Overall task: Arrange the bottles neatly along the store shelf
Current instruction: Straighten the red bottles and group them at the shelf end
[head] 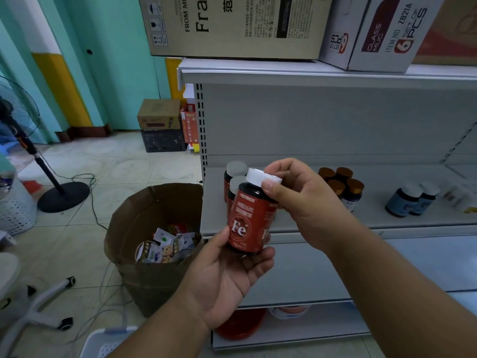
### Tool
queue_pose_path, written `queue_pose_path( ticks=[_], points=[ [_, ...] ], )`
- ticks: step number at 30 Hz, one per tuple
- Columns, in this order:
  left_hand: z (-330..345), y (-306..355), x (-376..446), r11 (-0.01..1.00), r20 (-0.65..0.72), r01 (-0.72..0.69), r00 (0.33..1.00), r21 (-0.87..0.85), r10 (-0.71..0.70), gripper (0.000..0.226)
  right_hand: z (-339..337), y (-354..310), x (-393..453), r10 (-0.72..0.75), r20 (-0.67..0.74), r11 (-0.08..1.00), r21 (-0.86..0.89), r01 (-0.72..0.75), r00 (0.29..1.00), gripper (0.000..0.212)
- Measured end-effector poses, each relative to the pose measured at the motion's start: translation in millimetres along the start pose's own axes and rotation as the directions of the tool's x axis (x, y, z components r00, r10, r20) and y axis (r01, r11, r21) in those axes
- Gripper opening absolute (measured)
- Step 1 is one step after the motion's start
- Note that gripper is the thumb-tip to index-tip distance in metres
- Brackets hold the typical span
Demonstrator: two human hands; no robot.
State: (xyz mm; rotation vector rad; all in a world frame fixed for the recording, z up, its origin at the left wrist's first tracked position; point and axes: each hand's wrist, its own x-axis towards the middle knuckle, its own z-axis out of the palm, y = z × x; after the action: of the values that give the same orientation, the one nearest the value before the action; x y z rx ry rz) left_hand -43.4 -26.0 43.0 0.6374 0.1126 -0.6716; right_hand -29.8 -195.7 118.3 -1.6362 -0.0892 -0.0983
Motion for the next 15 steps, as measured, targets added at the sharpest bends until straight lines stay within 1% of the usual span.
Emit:
queue_pose_path(
  ticks=[4, 6, 9, 13, 15],
  points=[
    [-2, -2, 3, 0.999, 0.041, 0.044, 0.998, -0.015, -0.043, 0.066, -4, -8, 3, -0.006, 0.076, 0.999, -0.040, 0.009, 0.997, 0.015],
    [-2, -2, 4, 0.997, 0.052, 0.072, 0.996, -0.012, -0.071, 0.069, -4, -11, 3, -0.016, 0.077, 0.997, -0.079, 0.023, 0.997, 0.019],
    [-4, -1, 9, 0.995, 0.052, 0.097, 0.994, 0.000, -0.097, 0.071, -3, -13, 3, -0.018, 0.076, 0.994, -0.110, 0.027, 0.997, 0.033],
    [-4, 1, 13, 0.991, 0.064, 0.133, 0.989, 0.025, -0.134, 0.070, -5, -14, 2, 0.005, 0.115, 0.991, -0.132, 0.010, 0.993, 0.036],
    [-6, 3, 17, 0.990, 0.043, 0.100, 0.994, 0.101, -0.105, 0.070, -7, -15, 2, -0.014, 0.099, 0.989, -0.142, 0.028, 0.995, 0.036]
  ],
)
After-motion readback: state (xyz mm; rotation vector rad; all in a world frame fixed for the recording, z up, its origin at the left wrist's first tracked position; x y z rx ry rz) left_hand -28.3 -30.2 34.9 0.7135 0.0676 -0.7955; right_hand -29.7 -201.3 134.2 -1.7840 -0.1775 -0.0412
